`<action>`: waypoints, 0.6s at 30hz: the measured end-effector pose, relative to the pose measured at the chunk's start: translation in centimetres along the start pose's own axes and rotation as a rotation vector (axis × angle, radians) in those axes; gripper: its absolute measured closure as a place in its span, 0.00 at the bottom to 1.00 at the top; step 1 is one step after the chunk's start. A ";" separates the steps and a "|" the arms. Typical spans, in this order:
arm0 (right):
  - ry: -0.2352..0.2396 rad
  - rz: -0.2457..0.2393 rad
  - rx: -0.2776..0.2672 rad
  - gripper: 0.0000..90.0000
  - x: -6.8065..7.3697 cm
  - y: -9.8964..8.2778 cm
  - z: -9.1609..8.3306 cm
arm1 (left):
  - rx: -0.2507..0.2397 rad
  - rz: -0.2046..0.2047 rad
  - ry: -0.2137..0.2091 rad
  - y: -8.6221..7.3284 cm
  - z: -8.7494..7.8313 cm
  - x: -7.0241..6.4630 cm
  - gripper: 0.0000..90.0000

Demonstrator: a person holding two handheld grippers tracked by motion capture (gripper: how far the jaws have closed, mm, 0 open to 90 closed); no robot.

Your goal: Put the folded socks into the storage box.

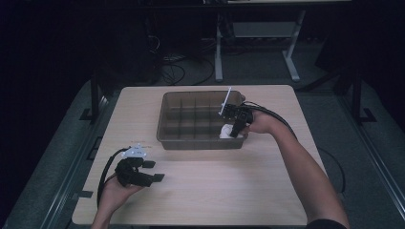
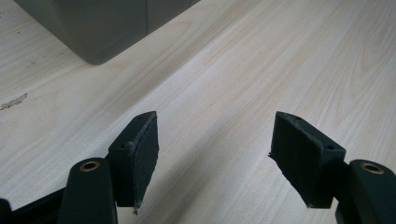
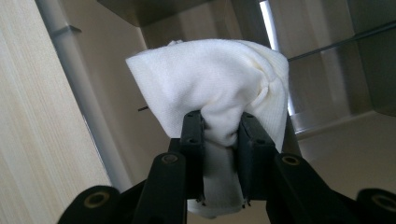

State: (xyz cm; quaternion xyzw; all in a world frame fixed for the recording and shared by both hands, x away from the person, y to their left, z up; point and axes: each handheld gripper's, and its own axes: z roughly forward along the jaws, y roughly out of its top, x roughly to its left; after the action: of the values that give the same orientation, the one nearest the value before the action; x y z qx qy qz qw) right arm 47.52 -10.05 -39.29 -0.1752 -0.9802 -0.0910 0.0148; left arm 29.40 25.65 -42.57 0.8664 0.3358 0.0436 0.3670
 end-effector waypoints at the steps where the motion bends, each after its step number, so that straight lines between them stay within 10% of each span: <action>1: 0.000 0.000 0.003 0.82 0.0 0.0 0.0 | 0.000 0.000 0.000 0.0 0.0 0.0 0.35; 18: 0.012 -0.011 0.122 0.82 -0.4 0.8 2.5 | -0.004 -0.006 0.001 -0.1 -0.2 -0.1 0.35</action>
State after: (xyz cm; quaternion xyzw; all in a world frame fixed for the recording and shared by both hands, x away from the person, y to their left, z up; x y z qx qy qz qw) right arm 48.19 -8.98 -41.63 -0.1681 -0.9848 -0.0322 0.0307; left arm 29.25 25.78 -42.47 0.8646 0.3386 0.0435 0.3686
